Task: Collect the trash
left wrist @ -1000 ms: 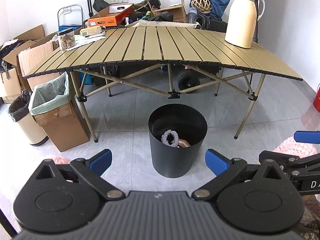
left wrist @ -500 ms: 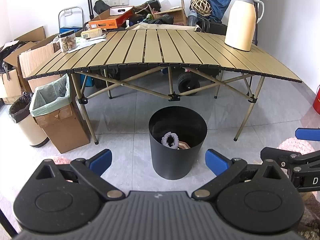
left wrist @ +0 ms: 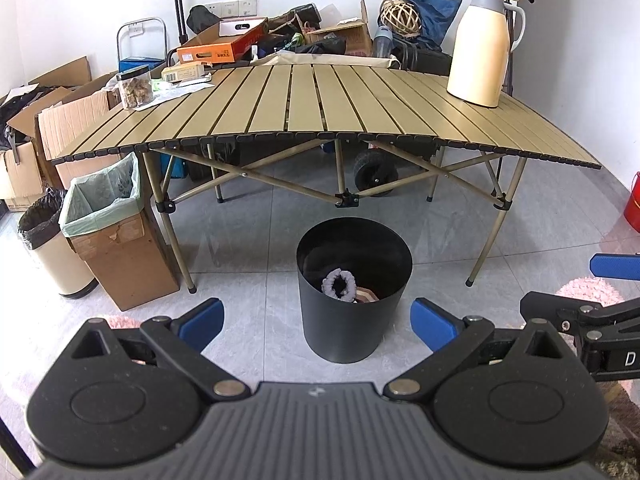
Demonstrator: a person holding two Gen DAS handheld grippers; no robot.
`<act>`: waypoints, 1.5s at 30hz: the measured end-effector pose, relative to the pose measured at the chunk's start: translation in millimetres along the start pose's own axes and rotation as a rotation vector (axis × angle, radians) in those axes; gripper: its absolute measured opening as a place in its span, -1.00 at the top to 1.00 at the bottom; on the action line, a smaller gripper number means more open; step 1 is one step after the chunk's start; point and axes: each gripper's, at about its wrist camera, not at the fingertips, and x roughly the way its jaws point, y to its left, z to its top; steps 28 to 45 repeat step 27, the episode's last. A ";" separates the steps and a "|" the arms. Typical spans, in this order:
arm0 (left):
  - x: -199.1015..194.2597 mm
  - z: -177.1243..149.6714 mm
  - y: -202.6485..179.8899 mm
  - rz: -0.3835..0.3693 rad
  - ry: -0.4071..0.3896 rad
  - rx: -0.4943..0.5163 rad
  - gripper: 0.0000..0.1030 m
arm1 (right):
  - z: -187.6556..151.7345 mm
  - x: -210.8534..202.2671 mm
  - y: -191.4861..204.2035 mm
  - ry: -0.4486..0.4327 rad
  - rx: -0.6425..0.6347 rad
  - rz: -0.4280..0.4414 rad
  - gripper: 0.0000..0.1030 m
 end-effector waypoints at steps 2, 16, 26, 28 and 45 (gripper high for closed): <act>0.0 -0.2 -0.1 0.000 -0.001 0.001 -0.97 | -0.1 -0.1 0.0 0.000 0.000 0.000 -1.00; -3.3 -0.1 -2.8 -0.002 -0.018 0.007 -0.97 | 1.3 -1.7 0.6 -0.003 0.000 0.001 -1.00; -8.0 -1.0 -0.7 -0.011 -0.043 0.004 -0.98 | 4.0 -5.6 2.5 -0.013 -0.001 -0.002 -1.00; -7.8 -0.9 -0.5 -0.012 -0.043 0.004 -0.98 | 3.8 -5.7 2.7 -0.013 -0.001 -0.002 -1.00; -7.8 -0.9 -0.5 -0.012 -0.043 0.004 -0.98 | 3.8 -5.7 2.7 -0.013 -0.001 -0.002 -1.00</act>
